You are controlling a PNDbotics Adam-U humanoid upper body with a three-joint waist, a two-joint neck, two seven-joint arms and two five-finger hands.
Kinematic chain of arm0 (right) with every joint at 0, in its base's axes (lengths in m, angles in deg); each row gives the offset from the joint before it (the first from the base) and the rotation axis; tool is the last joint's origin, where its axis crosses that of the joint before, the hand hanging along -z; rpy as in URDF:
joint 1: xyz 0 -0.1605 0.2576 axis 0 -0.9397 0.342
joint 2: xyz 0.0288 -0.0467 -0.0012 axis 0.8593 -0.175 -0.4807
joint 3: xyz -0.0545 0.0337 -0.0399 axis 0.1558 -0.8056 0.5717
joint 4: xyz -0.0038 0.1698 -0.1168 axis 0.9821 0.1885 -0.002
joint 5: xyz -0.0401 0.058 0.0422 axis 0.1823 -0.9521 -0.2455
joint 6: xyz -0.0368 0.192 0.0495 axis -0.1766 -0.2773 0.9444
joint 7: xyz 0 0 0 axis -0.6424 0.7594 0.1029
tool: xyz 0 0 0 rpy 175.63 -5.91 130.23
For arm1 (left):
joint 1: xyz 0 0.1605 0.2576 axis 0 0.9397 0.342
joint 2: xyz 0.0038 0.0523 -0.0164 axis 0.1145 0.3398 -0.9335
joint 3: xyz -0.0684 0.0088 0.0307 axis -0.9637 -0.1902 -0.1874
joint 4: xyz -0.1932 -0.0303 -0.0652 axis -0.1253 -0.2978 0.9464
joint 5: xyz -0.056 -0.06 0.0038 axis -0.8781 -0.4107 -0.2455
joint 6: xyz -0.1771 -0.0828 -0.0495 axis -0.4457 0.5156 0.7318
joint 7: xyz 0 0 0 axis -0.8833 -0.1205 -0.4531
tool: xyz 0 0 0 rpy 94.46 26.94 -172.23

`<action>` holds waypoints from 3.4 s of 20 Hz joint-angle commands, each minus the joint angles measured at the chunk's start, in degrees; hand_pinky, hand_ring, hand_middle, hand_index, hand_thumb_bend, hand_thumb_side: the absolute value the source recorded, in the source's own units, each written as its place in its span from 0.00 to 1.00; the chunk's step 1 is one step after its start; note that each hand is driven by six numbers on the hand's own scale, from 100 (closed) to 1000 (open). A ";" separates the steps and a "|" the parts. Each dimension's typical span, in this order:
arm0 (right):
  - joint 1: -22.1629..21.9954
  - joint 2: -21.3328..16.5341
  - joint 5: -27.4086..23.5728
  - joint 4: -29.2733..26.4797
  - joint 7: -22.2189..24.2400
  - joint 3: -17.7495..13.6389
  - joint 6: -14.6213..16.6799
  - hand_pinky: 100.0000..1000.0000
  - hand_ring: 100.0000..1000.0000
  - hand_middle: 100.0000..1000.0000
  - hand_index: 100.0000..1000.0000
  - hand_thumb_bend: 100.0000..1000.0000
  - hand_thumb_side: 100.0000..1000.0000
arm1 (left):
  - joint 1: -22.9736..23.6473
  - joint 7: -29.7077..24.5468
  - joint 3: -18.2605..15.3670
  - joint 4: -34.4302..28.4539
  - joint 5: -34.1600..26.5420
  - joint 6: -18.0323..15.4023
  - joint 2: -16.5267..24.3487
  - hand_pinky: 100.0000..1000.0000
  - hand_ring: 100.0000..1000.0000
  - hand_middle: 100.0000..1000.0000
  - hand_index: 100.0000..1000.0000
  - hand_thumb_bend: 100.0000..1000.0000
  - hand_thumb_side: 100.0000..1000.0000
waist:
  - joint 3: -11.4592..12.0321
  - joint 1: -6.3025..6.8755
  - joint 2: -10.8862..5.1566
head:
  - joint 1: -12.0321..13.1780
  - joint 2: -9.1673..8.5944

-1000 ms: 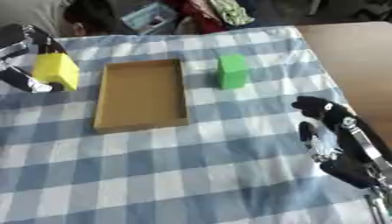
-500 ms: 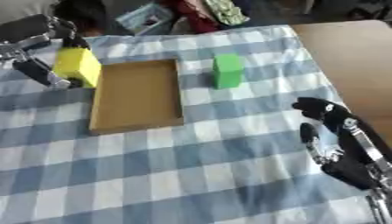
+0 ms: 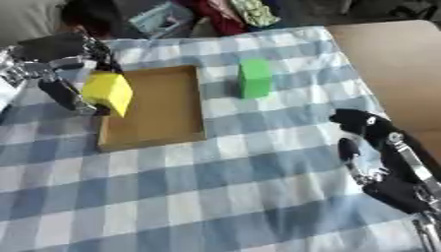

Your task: Pick up objects on the table and place them in the box.

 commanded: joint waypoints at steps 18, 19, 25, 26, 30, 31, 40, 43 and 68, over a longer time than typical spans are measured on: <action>1.07 -1.09 -0.41 -0.54 0.07 -0.37 0.28 0.87 0.87 0.76 0.88 0.00 0.52 | 0.93 1.07 -0.17 -1.37 0.23 -0.38 0.16 0.68 0.60 0.61 0.78 0.54 0.37 | 0.56 -0.43 -0.43 | -0.30 -0.65; 1.23 -1.32 -0.44 -0.56 0.00 -0.40 0.34 0.87 0.87 0.76 0.88 0.00 0.52 | 1.07 1.39 -0.35 -1.83 -0.36 -0.17 0.38 0.68 0.60 0.61 0.78 0.54 0.37 | 0.70 -0.51 -0.44 | -0.40 -0.66; 4.36 -5.20 -0.80 -0.60 -0.37 -0.42 1.07 0.87 0.86 0.76 0.88 0.00 0.37 | 2.53 1.11 -1.64 -6.85 -9.90 2.08 1.57 0.67 0.55 0.56 0.76 0.42 0.32 | 1.76 -1.19 -0.71 | -0.82 -0.47; 5.06 -6.01 -0.93 -0.49 -0.43 -0.37 1.25 0.87 0.86 0.77 0.88 0.00 0.35 | 2.91 0.51 -1.88 -8.29 -12.36 2.81 1.88 0.67 0.55 0.55 0.75 0.40 0.31 | 1.97 -1.30 -0.77 | -0.93 -0.43; 8.38 -10.16 -2.05 1.07 -0.70 -0.03 2.02 0.86 0.86 0.77 0.88 0.00 0.27 | 4.92 -1.80 -3.59 -16.16 -23.15 6.82 3.37 0.66 0.52 0.52 0.74 0.35 0.27 | 3.18 -1.70 -1.08 | -1.39 -0.21; 9.37 -11.37 -2.38 1.65 -0.69 0.09 2.31 0.86 0.86 0.77 0.88 0.00 0.26 | 5.73 -2.11 -4.29 -18.53 -26.11 8.18 3.80 0.65 0.52 0.52 0.73 0.33 0.26 | 3.58 -1.78 -1.14 | -1.58 -0.23; 18.01 -21.14 -6.34 10.26 -0.80 0.85 5.10 0.84 0.85 0.76 0.89 0.00 0.15 | 14.82 -1.92 -10.86 -37.27 -46.43 19.80 4.90 0.63 0.48 0.47 0.69 0.24 0.21 | 7.44 -2.86 -1.32 | -3.45 -1.00; 22.16 -23.94 -5.69 15.67 0.27 1.15 6.77 0.84 0.85 0.77 0.89 0.00 0.12 | 17.51 -1.36 -12.43 -42.07 -50.00 22.43 3.81 0.63 0.47 0.47 0.68 0.20 0.22 | 9.17 -3.48 -1.26 | -4.63 -1.59; 37.61 -21.23 25.96 49.03 10.76 -3.09 16.75 0.90 0.98 0.89 0.95 0.18 0.51 | 22.38 -6.64 -15.53 -46.94 -52.74 25.68 -1.58 0.63 0.47 0.46 0.68 0.12 0.32 | 23.12 -9.81 1.30 | -13.85 -5.97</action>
